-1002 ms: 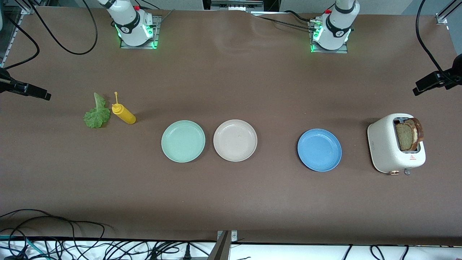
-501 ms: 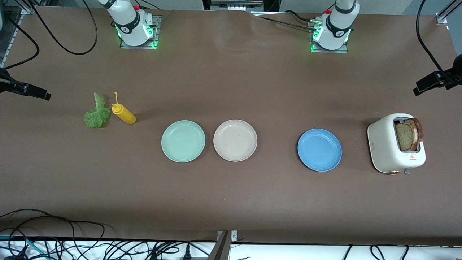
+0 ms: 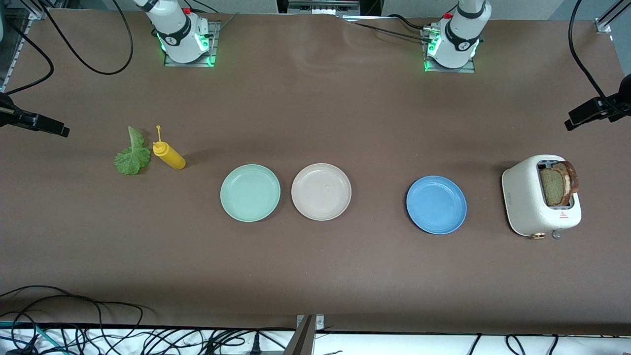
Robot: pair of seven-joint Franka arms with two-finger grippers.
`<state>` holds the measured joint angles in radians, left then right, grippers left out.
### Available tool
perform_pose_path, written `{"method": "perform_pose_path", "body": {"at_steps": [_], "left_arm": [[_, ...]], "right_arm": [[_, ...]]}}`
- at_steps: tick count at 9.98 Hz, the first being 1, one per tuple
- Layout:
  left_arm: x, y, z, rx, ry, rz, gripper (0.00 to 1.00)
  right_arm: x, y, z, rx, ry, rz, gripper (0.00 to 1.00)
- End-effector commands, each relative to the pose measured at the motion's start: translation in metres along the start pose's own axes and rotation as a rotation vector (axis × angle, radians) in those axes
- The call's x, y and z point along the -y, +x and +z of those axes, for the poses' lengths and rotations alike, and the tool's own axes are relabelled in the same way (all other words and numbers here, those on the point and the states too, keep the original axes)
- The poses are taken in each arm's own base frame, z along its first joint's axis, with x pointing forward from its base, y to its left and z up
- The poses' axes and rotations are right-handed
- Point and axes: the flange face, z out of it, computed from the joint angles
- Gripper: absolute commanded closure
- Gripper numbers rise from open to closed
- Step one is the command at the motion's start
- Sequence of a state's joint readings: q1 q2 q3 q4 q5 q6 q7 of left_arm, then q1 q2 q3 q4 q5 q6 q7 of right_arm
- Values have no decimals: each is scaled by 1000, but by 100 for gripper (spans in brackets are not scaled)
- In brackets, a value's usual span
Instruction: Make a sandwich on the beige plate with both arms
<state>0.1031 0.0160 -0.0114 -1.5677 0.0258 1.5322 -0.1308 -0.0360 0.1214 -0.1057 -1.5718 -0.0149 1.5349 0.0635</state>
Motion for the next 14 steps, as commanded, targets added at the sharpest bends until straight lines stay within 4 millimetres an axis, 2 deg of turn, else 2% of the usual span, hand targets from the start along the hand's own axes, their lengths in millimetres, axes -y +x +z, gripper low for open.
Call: {"method": "perform_pose_path", "body": {"at_steps": [1,5,8,9,12,13,14], "left_arm": [[2,0,-6,3,-7,-8,0],[2,0,-5,5,-7,-6,0],[13,10,10,25,25,-11,0],[15,19,25,50,28,-18,0],[23,21,28,53,27,-30,0],[29,32,48,85,29,-40,0],[39,52,91,156,30,-63,0]], "right_arm": [[-1,-6,-5,0,-2,8,0],[-2,-6,-5,0,-2,5,0],[-2,-6,-5,0,-2,4,0],[-3,-6,-5,0,-1,5,0],[-3,-6,-5,1,-2,5,0],[-3,-6,-5,1,-2,5,0],[-3,-6,-5,0,-1,5,0]]}}
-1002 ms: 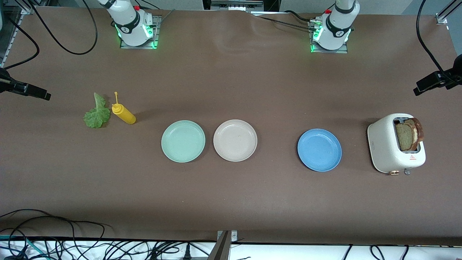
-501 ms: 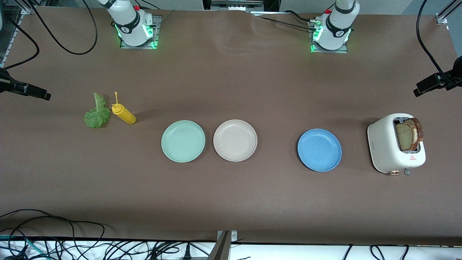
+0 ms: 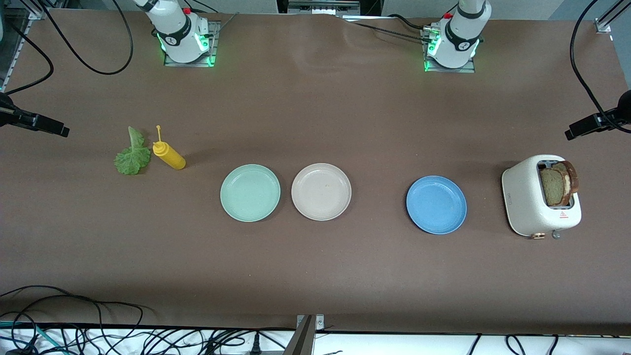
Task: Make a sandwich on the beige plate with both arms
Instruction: 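Reach the left gripper down to a bread slice in the toaster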
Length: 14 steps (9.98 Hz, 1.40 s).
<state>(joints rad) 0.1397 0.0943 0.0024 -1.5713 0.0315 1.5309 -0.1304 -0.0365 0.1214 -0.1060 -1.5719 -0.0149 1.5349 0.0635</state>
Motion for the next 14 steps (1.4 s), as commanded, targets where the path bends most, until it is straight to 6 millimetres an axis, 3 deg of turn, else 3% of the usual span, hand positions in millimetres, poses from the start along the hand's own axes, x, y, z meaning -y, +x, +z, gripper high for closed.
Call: {"method": "perform_pose_path", "body": {"at_steps": [1,3,6,8,11,12,13,14], "left_arm": [[35,44,41,62,10,-48,0],[44,73,63,43,51,-21,0],[32,98,97,27,82,8,0],[38,116,129,22,79,3,0],[35,131,161,25,77,10,0],[34,131,162,26,78,10,0],[34,131,164,29,78,10,11],[34,131,162,28,79,10,42]], "right_arm": [[-2,-6,-5,1,-2,4,0],[-1,-6,-5,0,-2,4,0],[-2,-6,-5,1,-2,7,0],[-2,-6,-5,3,-2,4,0],[-2,-6,-5,3,-2,6,0],[-2,-6,-5,1,-3,8,0],[-2,-6,-5,1,-3,9,0],[-2,-6,-5,1,-3,6,0]]}}
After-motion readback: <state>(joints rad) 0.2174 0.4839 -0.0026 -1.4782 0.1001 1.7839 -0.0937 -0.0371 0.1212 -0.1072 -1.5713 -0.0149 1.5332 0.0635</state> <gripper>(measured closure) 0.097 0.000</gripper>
